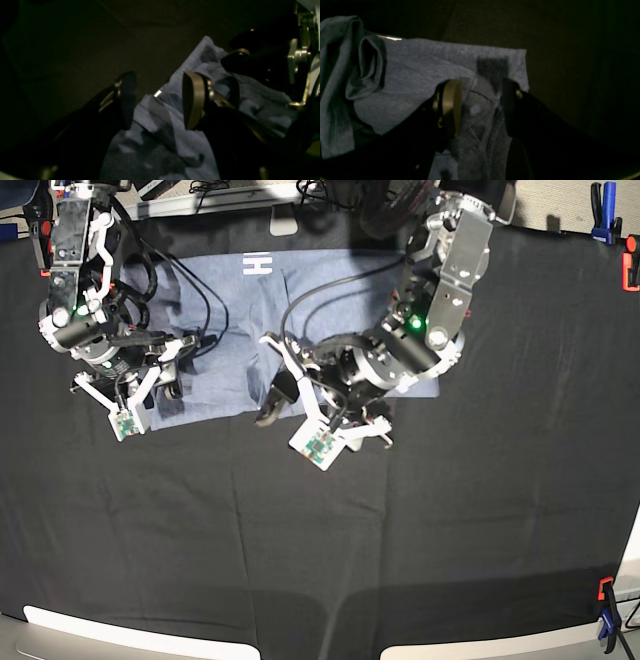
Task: Layout the t-shirt on the table in an organized manner, then fold the t-shirt properly
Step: 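Press and smooth the folded layer with the left gripper, then grasp the folded bundle's end with the right gripper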
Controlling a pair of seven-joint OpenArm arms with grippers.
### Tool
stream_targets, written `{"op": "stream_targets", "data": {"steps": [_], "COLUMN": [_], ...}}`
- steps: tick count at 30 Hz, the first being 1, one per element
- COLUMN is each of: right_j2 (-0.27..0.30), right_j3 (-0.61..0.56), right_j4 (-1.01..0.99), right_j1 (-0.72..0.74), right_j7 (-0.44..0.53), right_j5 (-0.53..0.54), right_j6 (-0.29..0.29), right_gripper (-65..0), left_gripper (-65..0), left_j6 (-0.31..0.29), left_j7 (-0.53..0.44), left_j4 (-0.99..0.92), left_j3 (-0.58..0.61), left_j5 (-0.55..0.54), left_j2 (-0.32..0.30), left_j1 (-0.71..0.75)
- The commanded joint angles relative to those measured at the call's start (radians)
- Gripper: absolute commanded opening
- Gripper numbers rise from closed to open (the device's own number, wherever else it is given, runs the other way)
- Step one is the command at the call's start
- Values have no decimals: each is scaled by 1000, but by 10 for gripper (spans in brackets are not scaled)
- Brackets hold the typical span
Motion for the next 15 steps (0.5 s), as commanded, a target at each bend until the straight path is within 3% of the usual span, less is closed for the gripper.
{"op": "stream_targets", "data": {"steps": [1, 5, 8, 12, 13, 15], "right_j2": [14, 13, 13, 13, 13, 16], "right_j3": [8, 66, 177, 347, 385, 454], "right_j4": [18, 25, 30, 29, 29, 29], "right_j1": [11, 8, 8, 8, 8, 2], "right_j7": [17, 15, -21, -147, -170, -204], "right_j5": [6, 21, 125, 313, 352, 417], "right_j6": [-4, -4, 4, 138, 158, 174], "right_gripper": [-391, -391, -391, -391, -391, -391], "left_gripper": [-375, -375, -374, -375, -375, -374], "left_j6": [1, 5, 61, 60, 46, -35], "left_j7": [-29, -31, -58, -110, -117, -116], "left_j4": [17, 17, 17, 18, 18, 18], "left_j3": [-1, -1, -15, -161, -210, -309], "left_j5": [-9, -18, -54, -77, -105, -170], "left_j2": [1, -79, -172, -208, -208, -207], "left_j1": [-16, -16, -9, 60, 80, 119]}}
